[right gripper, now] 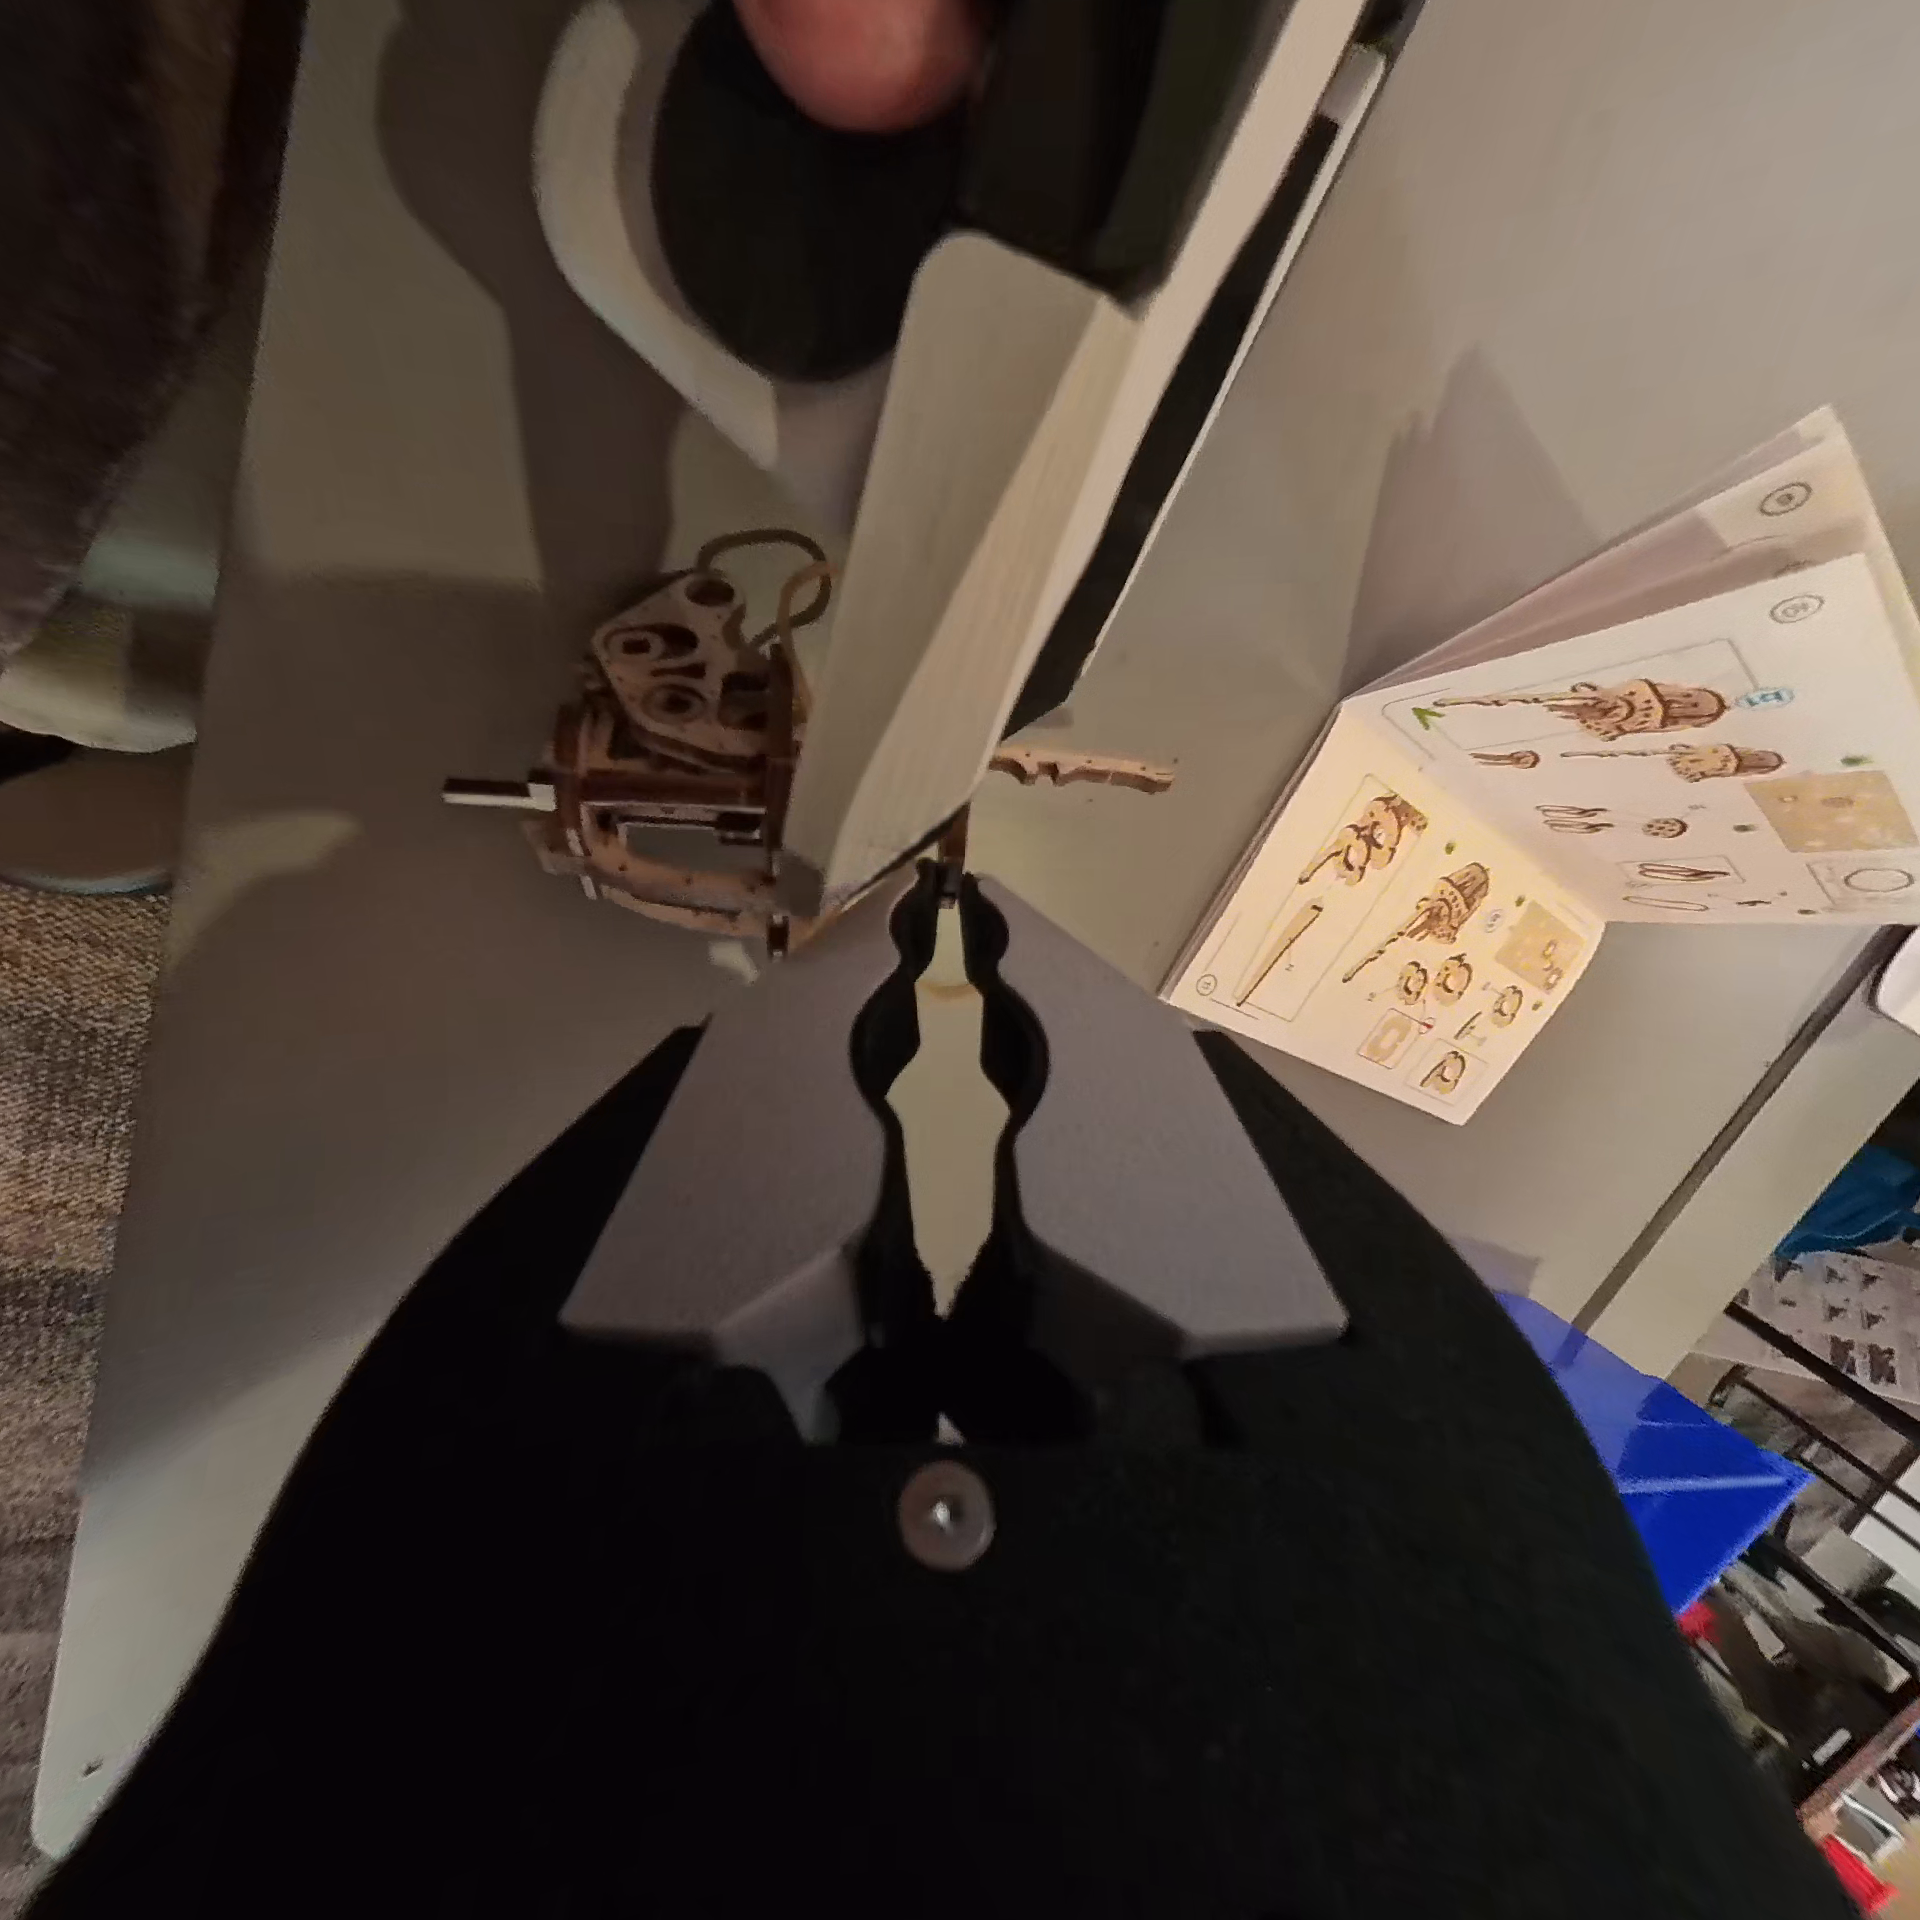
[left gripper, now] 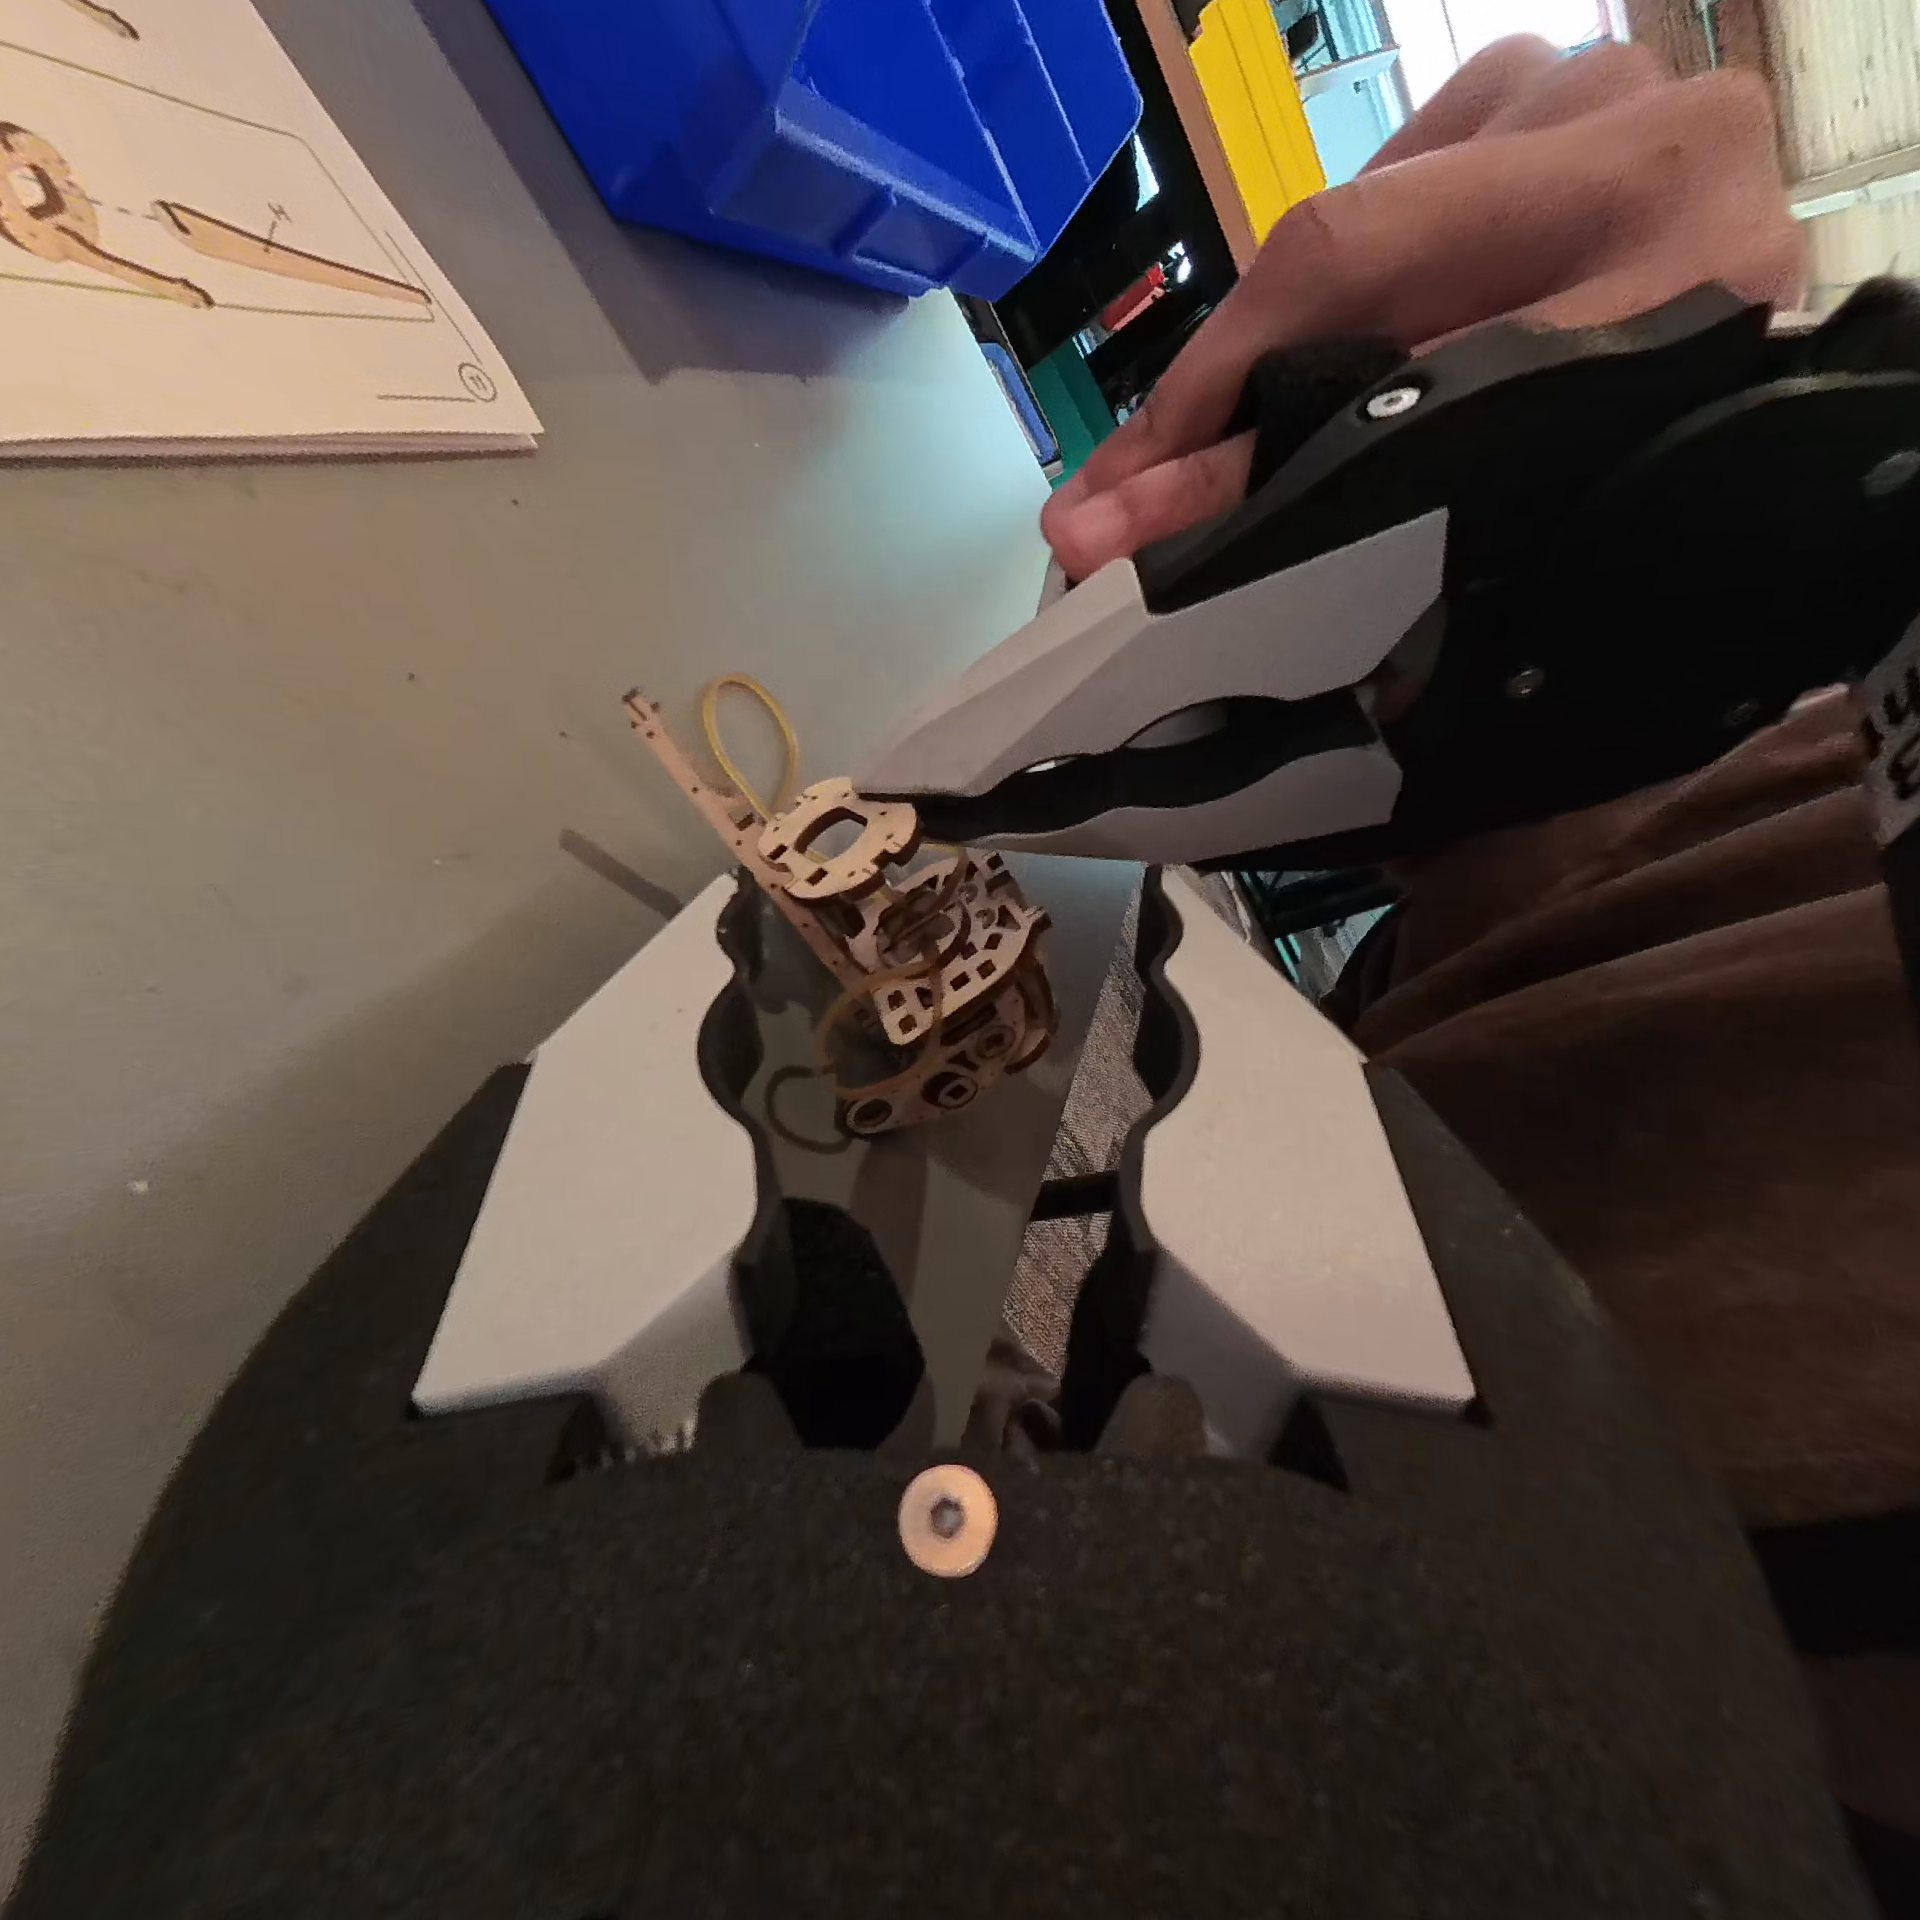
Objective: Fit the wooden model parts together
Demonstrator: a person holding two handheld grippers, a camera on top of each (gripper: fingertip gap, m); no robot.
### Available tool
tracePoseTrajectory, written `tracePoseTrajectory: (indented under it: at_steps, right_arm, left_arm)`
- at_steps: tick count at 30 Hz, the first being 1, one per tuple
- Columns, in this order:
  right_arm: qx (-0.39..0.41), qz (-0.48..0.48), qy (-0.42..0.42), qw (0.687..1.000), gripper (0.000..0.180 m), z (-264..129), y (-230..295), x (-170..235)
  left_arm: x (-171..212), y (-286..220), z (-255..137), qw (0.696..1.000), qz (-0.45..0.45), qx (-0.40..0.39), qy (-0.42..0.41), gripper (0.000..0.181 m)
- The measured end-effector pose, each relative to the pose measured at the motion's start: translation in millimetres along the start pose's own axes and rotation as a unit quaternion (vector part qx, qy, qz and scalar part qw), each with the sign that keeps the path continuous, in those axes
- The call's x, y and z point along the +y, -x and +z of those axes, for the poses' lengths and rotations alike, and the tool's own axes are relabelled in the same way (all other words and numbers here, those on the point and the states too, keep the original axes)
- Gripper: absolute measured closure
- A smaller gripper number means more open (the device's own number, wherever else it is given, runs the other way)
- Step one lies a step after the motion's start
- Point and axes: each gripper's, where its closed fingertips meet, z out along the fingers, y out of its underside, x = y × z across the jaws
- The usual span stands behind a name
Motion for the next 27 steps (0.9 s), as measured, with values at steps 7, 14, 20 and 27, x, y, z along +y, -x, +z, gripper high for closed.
tracePoseTrajectory:
  at_steps: [7,14,20,27]
  right_arm:
    - [0.000,-0.013,0.034,0.999,0.177,-2.0,0.5,-1.6]
    - [0.013,-0.031,0.066,0.997,0.177,-1.4,-0.6,4.6]
    - [0.016,-0.038,0.074,0.996,0.177,0.1,0.4,7.6]
    - [0.027,-0.035,0.042,0.998,0.176,-1.2,1.1,4.3]
  left_arm:
    - [1.7,-0.7,0.0,1.000,0.004,-0.004,0.004,0.111]
    - [-1.4,-1.0,-2.6,0.999,-0.030,0.028,-0.013,0.119]
    - [-7.6,1.3,-9.0,0.999,-0.022,0.033,-0.029,0.126]
    - [-16.8,22.8,-21.1,1.000,-0.013,0.005,-0.027,0.144]
